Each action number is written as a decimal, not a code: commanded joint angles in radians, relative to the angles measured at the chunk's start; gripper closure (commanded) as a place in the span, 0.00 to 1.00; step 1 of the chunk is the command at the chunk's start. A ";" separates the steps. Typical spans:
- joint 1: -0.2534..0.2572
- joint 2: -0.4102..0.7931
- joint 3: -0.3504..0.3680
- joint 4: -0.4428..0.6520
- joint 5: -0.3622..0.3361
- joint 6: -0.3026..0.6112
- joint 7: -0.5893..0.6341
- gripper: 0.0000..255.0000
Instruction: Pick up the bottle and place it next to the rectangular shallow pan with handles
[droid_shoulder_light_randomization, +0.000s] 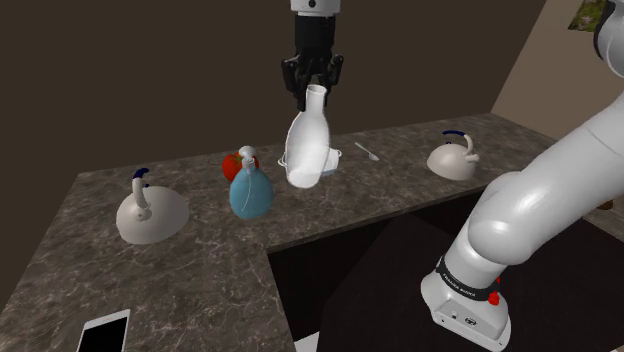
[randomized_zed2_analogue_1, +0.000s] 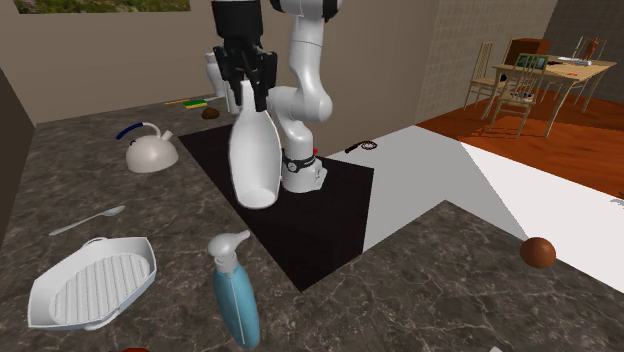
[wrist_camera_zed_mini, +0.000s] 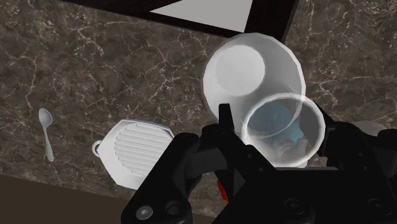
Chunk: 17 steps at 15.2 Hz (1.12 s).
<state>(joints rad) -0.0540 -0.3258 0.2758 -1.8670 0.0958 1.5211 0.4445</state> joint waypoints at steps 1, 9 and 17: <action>-0.014 -0.025 -0.035 0.003 -0.006 -0.031 -0.049 1.00; -0.071 -0.081 -0.172 0.038 -0.053 -0.130 -0.236 1.00; -0.128 -0.065 -0.309 0.148 -0.114 -0.225 -0.428 1.00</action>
<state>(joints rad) -0.1733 -0.3881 -0.0120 -1.7308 -0.0090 1.3096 0.0472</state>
